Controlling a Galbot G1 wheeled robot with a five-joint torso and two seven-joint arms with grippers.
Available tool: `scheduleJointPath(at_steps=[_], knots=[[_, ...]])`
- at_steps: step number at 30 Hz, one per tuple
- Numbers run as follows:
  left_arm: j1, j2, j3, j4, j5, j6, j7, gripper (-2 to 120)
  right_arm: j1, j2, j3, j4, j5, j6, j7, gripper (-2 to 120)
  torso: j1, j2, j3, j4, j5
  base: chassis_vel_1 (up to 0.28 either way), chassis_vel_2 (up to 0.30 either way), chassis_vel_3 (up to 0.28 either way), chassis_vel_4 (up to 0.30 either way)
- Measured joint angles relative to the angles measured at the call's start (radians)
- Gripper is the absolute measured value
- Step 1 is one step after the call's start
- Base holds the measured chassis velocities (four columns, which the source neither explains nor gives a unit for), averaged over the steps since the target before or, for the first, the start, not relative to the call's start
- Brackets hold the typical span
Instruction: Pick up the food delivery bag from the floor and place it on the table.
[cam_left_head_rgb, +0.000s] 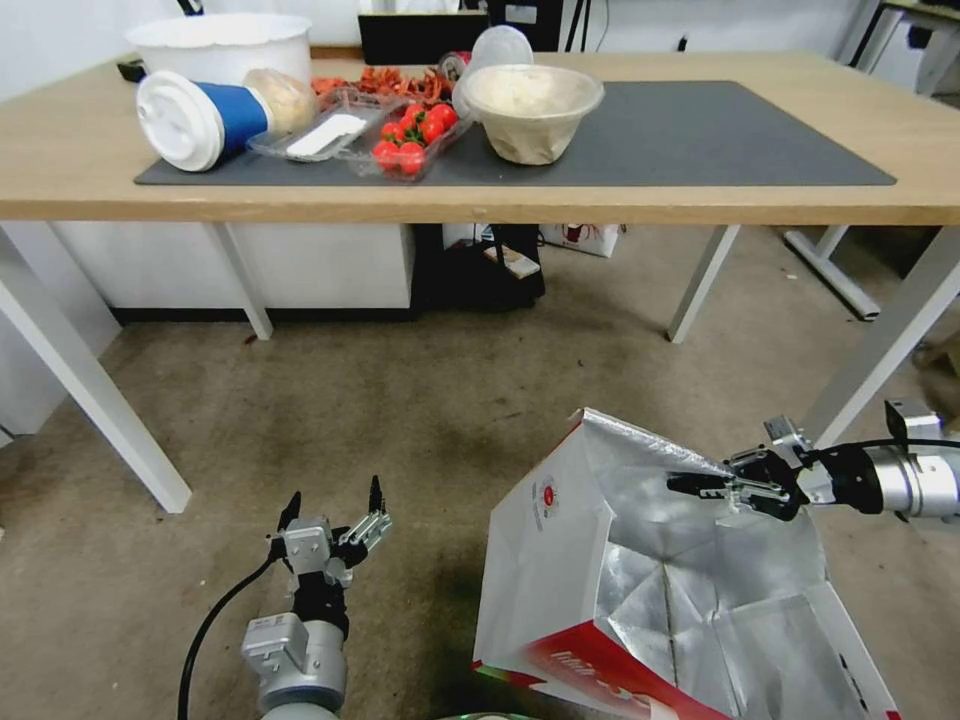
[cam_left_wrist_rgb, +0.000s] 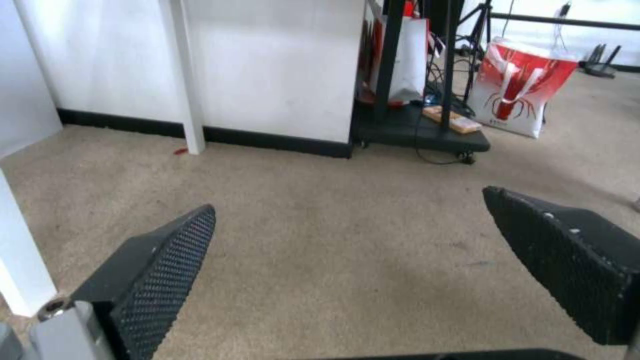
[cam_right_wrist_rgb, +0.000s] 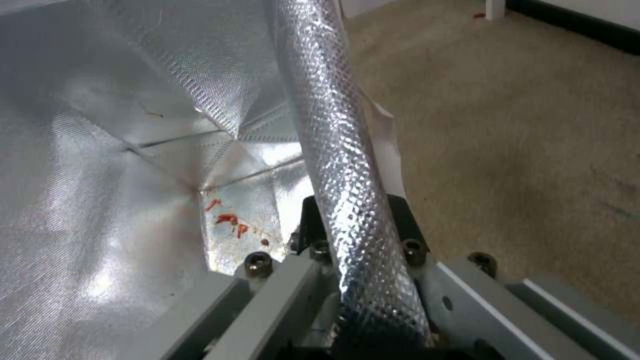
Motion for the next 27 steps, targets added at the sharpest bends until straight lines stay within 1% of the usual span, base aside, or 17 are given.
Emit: scheduleJointPath(at_steps=[2,4,5,8,9,12,13,16,18,21,22,25,27], knots=[[0.0,0.0,0.0,0.0,0.0,0.001,-0.001,100,0.0,0.001,0.0,0.0,0.0,0.0,0.0,0,0.0,0.003,0.003,0.0,0.0,0.0,0.0,0.0,0.0],[0.0,-0.001,0.001,-0.003,-0.001,0.004,-0.006,100,-0.002,0.003,0.001,0.002,0.0,0.0,0.0,0,0.001,0.015,0.014,0.0,0.0,0.0,0.0,0.0,0.0],[0.0,-0.001,0.001,-0.003,-0.001,0.004,-0.006,100,-0.002,0.003,0.001,0.002,0.0,0.0,0.0,0,0.001,0.015,0.014,0.0,0.0,0.0,0.0,0.0,0.0],[0.002,0.0,0.001,-0.007,0.0,0.007,-0.011,100,-0.003,0.006,0.002,0.002,0.0,0.0,0.0,0,0.002,0.03,0.028,0.0,0.0,0.0,0.0,0.0,0.0],[0.002,0.0,0.001,-0.007,0.0,0.007,-0.011,100,-0.003,0.006,0.002,0.002,0.0,0.0,0.0,0,0.002,0.03,0.028,0.0,0.0,0.0,0.0,0.0,0.0],[0.005,-0.001,0.001,-0.01,0.001,0.007,-0.017,100,-0.004,0.01,0.002,0.001,-0.004,0.001,0.0,0,0.005,0.054,0.05,0.0,0.0,0.0,0.0,0.0,0.0],[0.005,-0.001,0.001,-0.01,0.001,0.007,-0.017,100,-0.004,0.01,0.002,0.001,-0.004,0.001,0.0,0,0.005,0.054,0.05,0.0,0.0,0.0,0.0,0.0,0.0],[0.006,-0.002,0.001,-0.012,0.003,0.007,-0.018,100,-0.005,0.011,0.002,0.003,-0.006,0.001,0.0,0,0.008,0.07,0.063,0.0,0.0,0.0,0.0,0.0,0.0],[0.007,-0.002,0.002,-0.013,0.004,0.007,-0.018,100,-0.005,0.011,0.001,0.003,-0.006,0.001,0.0,0,0.009,0.075,0.067,0.0,0.0,0.0,0.0,0.0,0.0],[0.007,-0.003,0.003,-0.013,0.004,0.006,-0.022,100,-0.008,0.01,0.002,0.003,-0.007,0.002,0.0,0,0.011,0.093,0.083,0.0,-0.0001,0.0,0.0,0.0,0.0],[0.007,-0.003,0.003,-0.013,0.004,0.006,-0.022,100,-0.008,0.01,0.002,0.003,-0.007,0.002,0.0,0,0.011,0.093,0.083,0.0,-0.0001,0.0,0.0,0.0,0.0],[0.007,-0.003,0.005,-0.013,0.004,0.005,-0.024,100,-0.012,0.01,0.005,0.004,-0.008,0.002,0.0,0,0.015,0.109,0.095,0.0,-0.0001,0.0,0.0,0.0,0.0],[0.007,-0.003,0.005,-0.013,0.004,0.005,-0.025,100,-0.013,0.01,0.005,0.004,-0.009,0.002,0.0,0,0.016,0.111,0.097,0.0,-0.0001,0.0,0.0,0.0,0.0]])
